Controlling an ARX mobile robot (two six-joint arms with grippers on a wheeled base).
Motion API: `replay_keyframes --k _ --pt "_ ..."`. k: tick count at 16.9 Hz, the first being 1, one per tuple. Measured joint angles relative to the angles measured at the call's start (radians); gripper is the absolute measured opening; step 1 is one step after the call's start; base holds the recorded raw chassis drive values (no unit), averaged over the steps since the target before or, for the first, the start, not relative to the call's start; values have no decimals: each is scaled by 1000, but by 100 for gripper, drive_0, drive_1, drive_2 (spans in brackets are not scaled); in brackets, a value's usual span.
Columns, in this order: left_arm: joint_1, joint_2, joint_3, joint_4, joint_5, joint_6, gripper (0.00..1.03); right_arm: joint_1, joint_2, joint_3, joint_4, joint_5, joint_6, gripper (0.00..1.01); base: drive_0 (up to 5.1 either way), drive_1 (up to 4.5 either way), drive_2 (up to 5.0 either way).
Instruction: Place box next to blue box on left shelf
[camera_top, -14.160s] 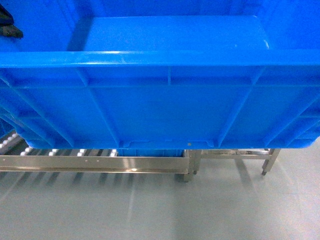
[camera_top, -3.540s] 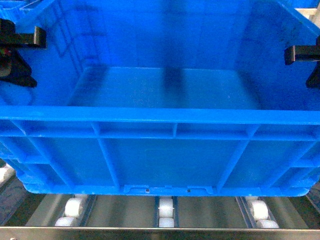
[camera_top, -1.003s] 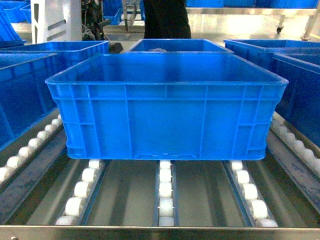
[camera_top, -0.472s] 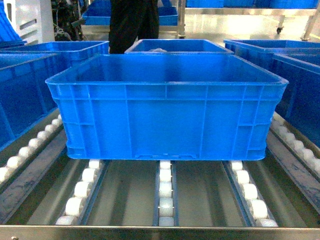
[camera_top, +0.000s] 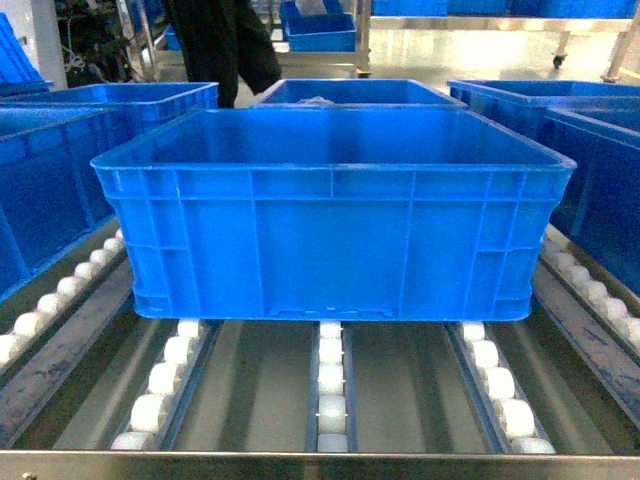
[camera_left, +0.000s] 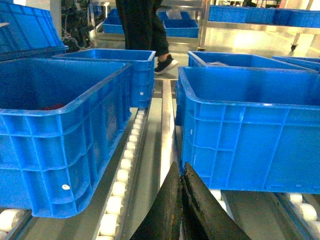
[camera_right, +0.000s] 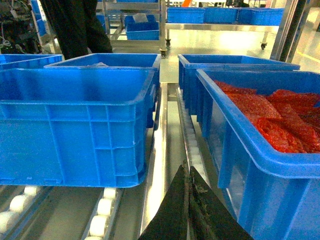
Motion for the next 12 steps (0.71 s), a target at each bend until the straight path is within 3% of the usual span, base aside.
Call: replay_keyframes --k 12 --pt "0 -389 -1 -362 0 0 1 0 -397 -2 -373 0 0 2 0 0 0"
